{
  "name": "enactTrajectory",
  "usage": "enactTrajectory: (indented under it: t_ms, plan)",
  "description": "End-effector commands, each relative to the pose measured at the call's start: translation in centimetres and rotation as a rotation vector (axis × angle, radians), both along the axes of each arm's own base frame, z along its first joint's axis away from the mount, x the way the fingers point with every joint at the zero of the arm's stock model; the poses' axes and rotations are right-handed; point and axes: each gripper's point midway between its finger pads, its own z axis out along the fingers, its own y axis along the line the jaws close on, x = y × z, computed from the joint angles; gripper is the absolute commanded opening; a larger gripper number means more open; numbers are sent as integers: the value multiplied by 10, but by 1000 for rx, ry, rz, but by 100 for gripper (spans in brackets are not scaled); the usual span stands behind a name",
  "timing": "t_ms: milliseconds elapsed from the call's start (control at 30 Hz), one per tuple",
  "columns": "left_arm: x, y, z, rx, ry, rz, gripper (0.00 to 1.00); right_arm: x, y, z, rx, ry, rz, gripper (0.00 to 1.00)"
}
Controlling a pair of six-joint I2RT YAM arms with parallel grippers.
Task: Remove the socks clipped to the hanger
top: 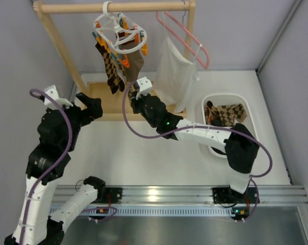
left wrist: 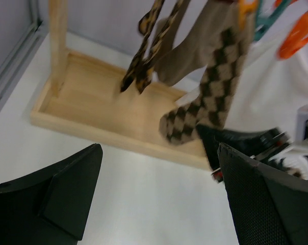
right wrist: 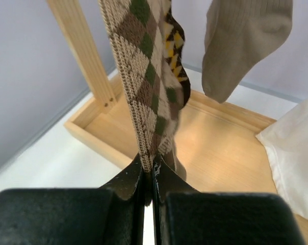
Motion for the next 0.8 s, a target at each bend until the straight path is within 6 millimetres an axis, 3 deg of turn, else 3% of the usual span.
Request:
enactTrajectory:
  t_ms: [0, 33, 200, 267, 333, 467, 667, 767]
  plan:
    - [4, -27, 67, -114, -132, -128, 98, -36, -7, 68, 166, -58, 125, 0]
    - [13, -36, 84, -118, -141, -154, 98, -41, -9, 68, 168, -53, 139, 0]
    - [46, -63, 120, -93, -153, -249, 98, -68, -32, 69, 168, -38, 212, 0]
    - [62, -70, 118, -87, -130, -257, 98, -79, -45, 75, 178, -43, 229, 0]
    - [65, -74, 128, -99, -145, -267, 98, -84, -52, 74, 175, -39, 237, 0]
    - [81, -82, 129, -113, -128, -275, 98, -96, -66, 73, 174, -26, 250, 0]
    - [106, -104, 131, -146, -101, -331, 98, -104, -61, 60, 180, 13, 298, 0]
    - [115, -106, 136, -150, -109, -313, 98, -105, -54, 56, 190, 31, 320, 0]
